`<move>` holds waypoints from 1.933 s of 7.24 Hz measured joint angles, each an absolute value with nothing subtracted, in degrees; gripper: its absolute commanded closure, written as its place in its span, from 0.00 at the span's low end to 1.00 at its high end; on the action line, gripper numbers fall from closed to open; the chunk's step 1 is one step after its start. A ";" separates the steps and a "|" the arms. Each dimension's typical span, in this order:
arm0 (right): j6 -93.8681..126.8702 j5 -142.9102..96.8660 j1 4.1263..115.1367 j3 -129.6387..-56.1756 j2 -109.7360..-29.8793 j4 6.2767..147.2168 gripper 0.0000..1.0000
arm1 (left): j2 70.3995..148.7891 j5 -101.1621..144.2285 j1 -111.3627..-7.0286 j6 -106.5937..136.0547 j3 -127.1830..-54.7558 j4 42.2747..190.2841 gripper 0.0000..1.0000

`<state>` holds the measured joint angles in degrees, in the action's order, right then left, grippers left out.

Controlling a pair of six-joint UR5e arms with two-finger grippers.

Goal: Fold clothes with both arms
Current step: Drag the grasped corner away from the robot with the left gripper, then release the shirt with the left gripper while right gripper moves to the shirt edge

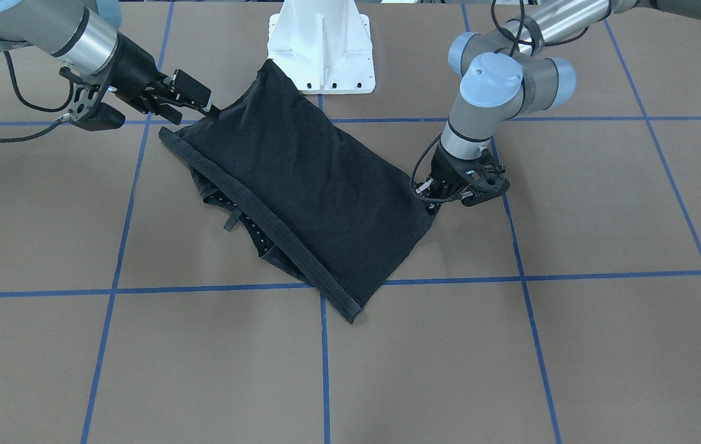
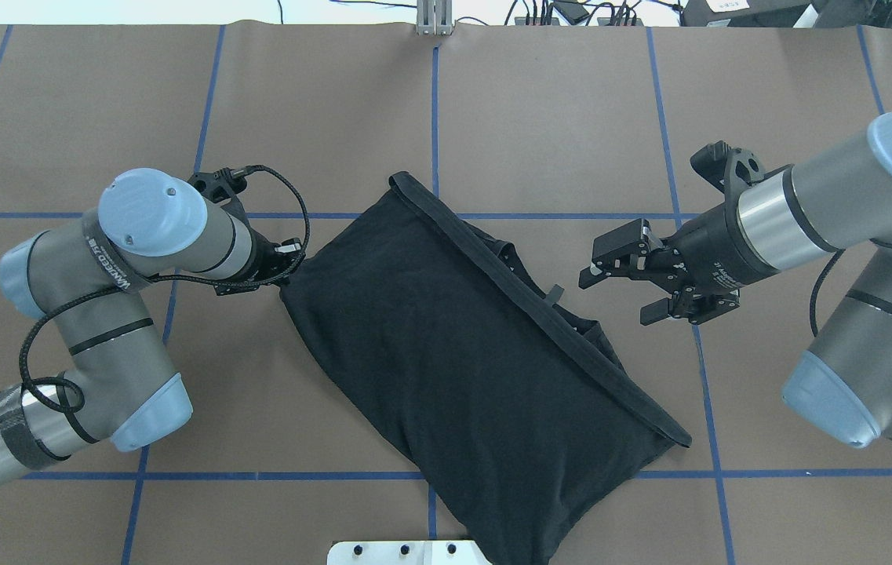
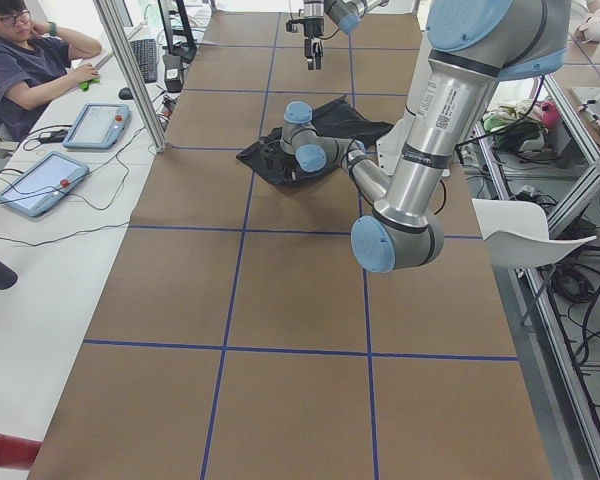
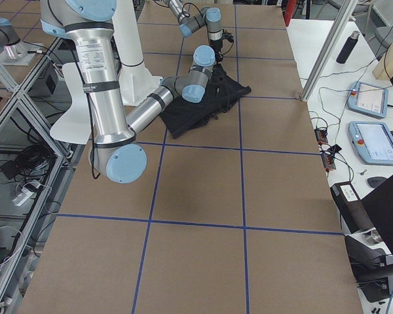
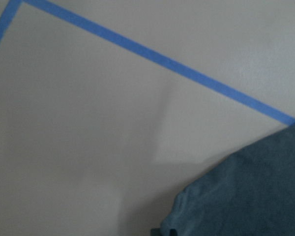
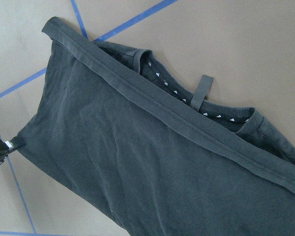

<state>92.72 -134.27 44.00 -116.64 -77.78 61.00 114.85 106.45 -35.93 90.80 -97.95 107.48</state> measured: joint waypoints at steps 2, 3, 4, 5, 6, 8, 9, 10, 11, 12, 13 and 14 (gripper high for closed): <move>92.72 -134.31 44.40 -116.78 -77.78 61.00 0.00 | 120.18 105.03 -40.37 89.97 -91.31 107.88 1.00; 92.72 -134.28 44.52 -116.80 -77.79 61.00 0.00 | 124.63 103.65 -42.36 89.66 -84.93 109.62 1.00; 92.72 -134.22 44.66 -116.86 -77.80 61.00 0.00 | 128.59 102.14 -43.84 89.56 -78.47 113.29 1.00; 92.72 -134.07 44.98 -116.98 -77.92 61.00 0.00 | 132.39 100.13 -44.70 89.57 -71.97 117.95 1.00; 92.71 -133.89 45.43 -117.09 -78.07 61.00 0.00 | 136.34 98.41 -45.00 89.64 -65.33 123.23 1.00; 92.65 -133.74 46.15 -117.15 -78.19 61.00 0.00 | 141.56 96.33 -45.05 89.72 -55.43 132.67 0.51; 92.64 -133.63 46.30 -117.15 -78.21 60.99 0.00 | 142.30 95.87 -45.08 89.71 -53.25 135.34 0.01; 92.64 -133.53 46.49 -117.11 -78.22 61.10 0.00 | 142.48 95.73 -45.13 88.70 -52.57 136.45 0.00; 92.57 -133.33 46.67 -117.08 -78.25 61.32 0.00 | 142.43 95.87 -45.25 86.41 -52.99 136.60 0.00; 92.46 -132.30 46.46 -117.09 -78.26 61.45 0.00 | 142.06 96.20 -45.44 84.55 -54.49 136.06 0.00; 92.36 -129.61 45.34 -117.17 -78.22 61.52 0.00 | 140.59 97.38 -45.68 83.74 -57.58 134.91 0.00; 91.45 -125.41 43.29 -117.27 -78.20 61.66 0.00 | 137.31 99.41 -45.89 83.41 -62.54 133.53 0.00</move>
<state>91.45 -125.41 43.29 -117.27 -78.20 61.66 137.31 99.41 -45.89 83.41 -62.54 133.53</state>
